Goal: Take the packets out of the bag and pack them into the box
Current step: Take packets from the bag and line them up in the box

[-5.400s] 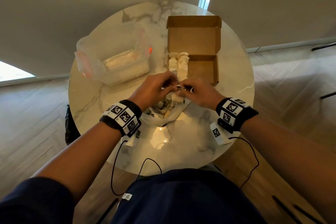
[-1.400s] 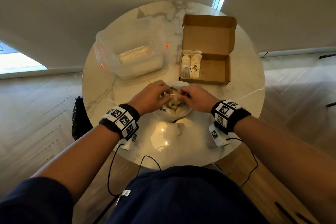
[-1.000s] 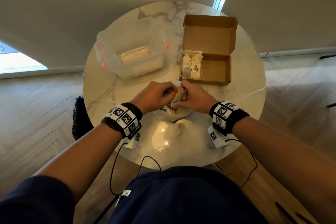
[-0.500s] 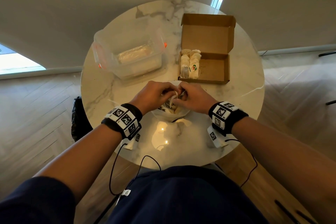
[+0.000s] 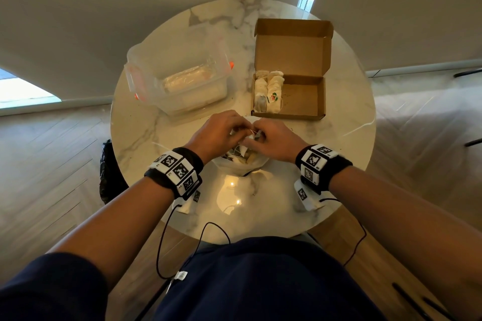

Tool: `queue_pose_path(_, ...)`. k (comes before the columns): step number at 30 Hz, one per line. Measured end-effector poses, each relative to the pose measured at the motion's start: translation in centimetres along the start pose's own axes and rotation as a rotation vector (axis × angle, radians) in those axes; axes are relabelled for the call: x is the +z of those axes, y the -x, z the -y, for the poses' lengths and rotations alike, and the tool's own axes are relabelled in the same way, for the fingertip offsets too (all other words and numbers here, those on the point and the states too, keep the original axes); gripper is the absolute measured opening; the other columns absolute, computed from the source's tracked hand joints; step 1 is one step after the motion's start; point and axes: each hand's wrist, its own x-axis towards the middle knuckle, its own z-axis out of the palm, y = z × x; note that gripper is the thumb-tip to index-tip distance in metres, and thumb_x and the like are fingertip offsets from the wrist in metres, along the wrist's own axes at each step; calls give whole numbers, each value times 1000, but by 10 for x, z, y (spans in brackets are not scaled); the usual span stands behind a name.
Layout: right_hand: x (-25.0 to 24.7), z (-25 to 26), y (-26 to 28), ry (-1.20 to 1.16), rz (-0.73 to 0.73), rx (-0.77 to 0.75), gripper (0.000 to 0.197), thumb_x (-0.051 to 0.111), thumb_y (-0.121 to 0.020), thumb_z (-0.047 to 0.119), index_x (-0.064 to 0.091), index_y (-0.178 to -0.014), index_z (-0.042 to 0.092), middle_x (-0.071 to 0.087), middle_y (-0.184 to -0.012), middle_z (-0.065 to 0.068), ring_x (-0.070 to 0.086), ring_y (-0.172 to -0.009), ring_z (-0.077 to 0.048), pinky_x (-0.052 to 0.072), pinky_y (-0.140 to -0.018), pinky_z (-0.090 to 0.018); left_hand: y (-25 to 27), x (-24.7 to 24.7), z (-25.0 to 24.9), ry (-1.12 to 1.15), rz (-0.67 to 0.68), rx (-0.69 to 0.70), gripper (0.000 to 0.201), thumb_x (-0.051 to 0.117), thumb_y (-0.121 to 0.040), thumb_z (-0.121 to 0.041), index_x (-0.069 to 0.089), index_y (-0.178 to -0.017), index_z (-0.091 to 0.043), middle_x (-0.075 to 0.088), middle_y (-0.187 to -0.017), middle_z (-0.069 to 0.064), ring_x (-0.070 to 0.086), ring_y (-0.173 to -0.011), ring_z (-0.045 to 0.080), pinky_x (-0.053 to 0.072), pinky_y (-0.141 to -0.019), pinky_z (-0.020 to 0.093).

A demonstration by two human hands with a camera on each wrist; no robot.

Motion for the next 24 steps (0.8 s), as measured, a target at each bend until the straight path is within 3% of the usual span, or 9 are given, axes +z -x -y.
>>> queue_pose_path(3,2,-4,-1,-8,7,2,27,58,-98,34,64,-83,12,55,-74,2,50,-65,-11,40,-60,-29,-1,-2,-2,8,3,-22,20,65,-95,-31,69,-111,-21,68,-94,-7,58,-82,5,48,-75,20)
queue_pose_path(6,1,-9,-1,6,-5,19,34,50,-103,33,56,-74,15,52,-69,1,47,-61,-12,36,-57,-30,-2,0,-1,19,-15,-74,22,62,-96,-30,65,-116,-21,68,-97,-9,58,-84,4,47,-76,18)
queue_pose_path(8,-2,-11,-1,23,-20,45,36,49,-103,33,51,-72,16,50,-67,2,44,-60,-12,32,-58,-28,-1,2,0,20,-6,-124,18,60,-96,-28,64,-113,-21,66,-98,-8,58,-85,5,47,-76,19)
queue_pose_path(11,-8,-14,0,36,-56,78,35,51,-103,28,56,-75,7,55,-70,-4,47,-63,-18,33,-61,-31,4,11,1,21,72,-196,15,64,-91,-32,62,-100,-20,62,-89,-6,56,-80,10,45,-69,23)
queue_pose_path(14,-12,-14,2,13,-77,116,36,49,-103,29,57,-76,6,56,-70,-6,47,-63,-19,31,-60,-31,9,23,2,-21,167,-273,35,75,-80,-44,52,-93,-21,56,-85,-6,50,-73,10,39,-61,24)
queue_pose_path(16,-15,-13,2,1,-57,136,36,46,-104,27,58,-78,6,55,-73,-6,46,-65,-18,29,-60,-30,11,31,7,-18,203,-331,42,79,-74,-43,48,-93,-23,53,-87,-8,47,-72,6,37,-60,22)
queue_pose_path(20,-17,-12,4,-6,-25,112,25,45,-103,18,61,-87,7,57,-84,-8,49,-75,-20,33,-67,-31,14,35,15,-62,242,-326,17,67,-85,-29,56,-94,-19,60,-87,-2,58,-79,19,50,-68,34)
queue_pose_path(24,-17,-12,5,-23,-53,77,21,51,-101,20,52,-81,21,51,-70,10,46,-64,-5,31,-59,-23,13,20,13,-68,253,-190,4,61,-92,-22,61,-92,-18,60,-87,-3,58,-79,17,45,-68,29)
